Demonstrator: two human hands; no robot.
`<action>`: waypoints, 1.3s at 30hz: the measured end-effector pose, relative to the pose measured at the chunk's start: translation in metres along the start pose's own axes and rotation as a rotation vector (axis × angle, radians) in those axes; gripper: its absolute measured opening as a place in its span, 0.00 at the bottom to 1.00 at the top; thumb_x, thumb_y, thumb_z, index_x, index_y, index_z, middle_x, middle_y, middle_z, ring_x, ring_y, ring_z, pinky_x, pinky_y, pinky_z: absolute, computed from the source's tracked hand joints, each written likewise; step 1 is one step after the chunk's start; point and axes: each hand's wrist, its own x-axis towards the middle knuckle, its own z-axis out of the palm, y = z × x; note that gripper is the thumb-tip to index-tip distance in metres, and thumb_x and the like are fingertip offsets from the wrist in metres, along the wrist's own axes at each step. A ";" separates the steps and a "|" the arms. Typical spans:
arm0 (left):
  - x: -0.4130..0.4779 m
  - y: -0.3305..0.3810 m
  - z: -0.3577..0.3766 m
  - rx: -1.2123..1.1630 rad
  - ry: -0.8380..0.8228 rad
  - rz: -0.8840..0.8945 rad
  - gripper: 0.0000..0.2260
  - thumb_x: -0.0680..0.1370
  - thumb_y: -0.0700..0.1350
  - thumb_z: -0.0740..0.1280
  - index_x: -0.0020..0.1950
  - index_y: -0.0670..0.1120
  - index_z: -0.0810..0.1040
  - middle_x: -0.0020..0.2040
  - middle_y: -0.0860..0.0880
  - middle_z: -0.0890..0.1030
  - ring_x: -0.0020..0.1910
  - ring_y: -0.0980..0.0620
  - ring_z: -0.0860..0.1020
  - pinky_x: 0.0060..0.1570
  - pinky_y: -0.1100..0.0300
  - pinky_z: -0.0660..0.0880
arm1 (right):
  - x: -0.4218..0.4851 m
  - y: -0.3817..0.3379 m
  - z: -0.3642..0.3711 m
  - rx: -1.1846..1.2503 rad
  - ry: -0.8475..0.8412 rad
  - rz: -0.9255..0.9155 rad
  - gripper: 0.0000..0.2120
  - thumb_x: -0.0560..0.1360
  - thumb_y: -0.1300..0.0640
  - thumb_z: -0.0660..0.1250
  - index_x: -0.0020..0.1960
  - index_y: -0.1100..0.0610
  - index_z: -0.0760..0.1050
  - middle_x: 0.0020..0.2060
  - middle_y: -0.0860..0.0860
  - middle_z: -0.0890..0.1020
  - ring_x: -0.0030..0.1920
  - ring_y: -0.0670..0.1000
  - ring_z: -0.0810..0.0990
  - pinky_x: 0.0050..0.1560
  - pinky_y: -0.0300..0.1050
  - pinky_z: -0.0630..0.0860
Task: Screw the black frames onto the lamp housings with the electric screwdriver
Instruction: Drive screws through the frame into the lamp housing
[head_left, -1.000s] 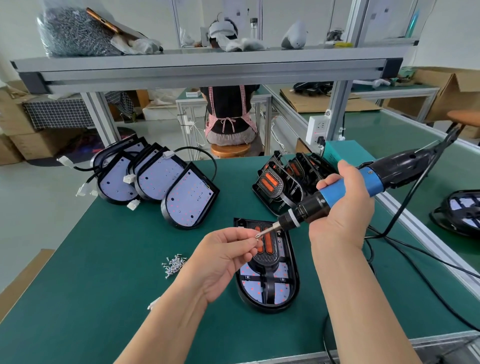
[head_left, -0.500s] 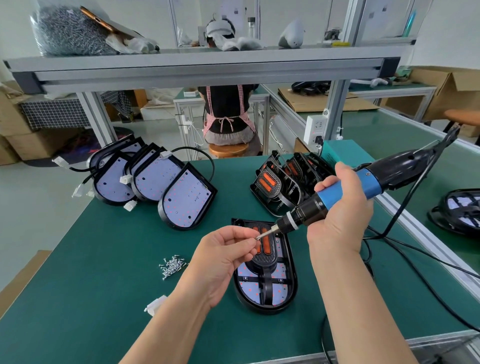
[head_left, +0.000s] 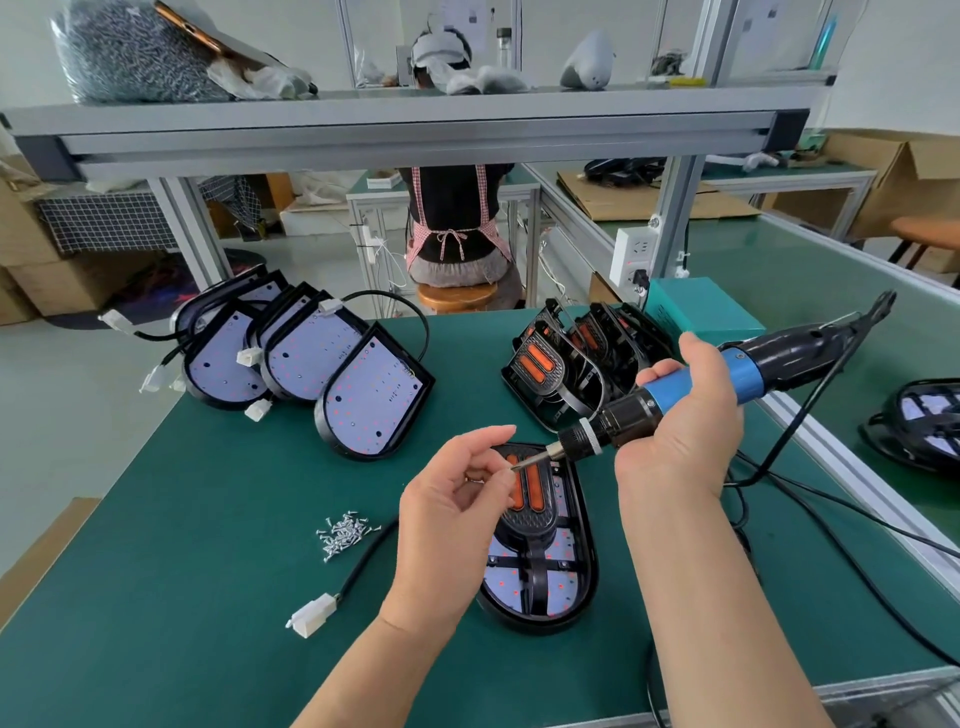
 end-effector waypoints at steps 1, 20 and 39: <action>-0.001 -0.001 0.001 0.032 0.007 0.025 0.23 0.77 0.28 0.67 0.54 0.57 0.84 0.39 0.53 0.80 0.39 0.56 0.77 0.44 0.63 0.77 | 0.003 -0.001 0.001 0.005 -0.017 0.033 0.16 0.79 0.56 0.69 0.63 0.65 0.74 0.37 0.50 0.75 0.34 0.47 0.75 0.41 0.41 0.76; 0.009 -0.011 -0.015 0.360 0.059 0.057 0.24 0.74 0.37 0.74 0.57 0.66 0.76 0.44 0.63 0.84 0.41 0.64 0.72 0.46 0.69 0.68 | 0.026 0.018 0.014 0.061 0.012 0.071 0.11 0.74 0.60 0.73 0.53 0.55 0.73 0.29 0.48 0.75 0.30 0.48 0.75 0.36 0.40 0.77; 0.032 -0.047 -0.022 0.313 -0.117 -0.614 0.27 0.59 0.62 0.76 0.55 0.53 0.80 0.48 0.55 0.87 0.50 0.52 0.85 0.59 0.48 0.79 | 0.024 0.060 0.060 -0.181 -0.334 -0.245 0.08 0.73 0.65 0.71 0.49 0.61 0.74 0.27 0.49 0.76 0.26 0.49 0.74 0.29 0.42 0.73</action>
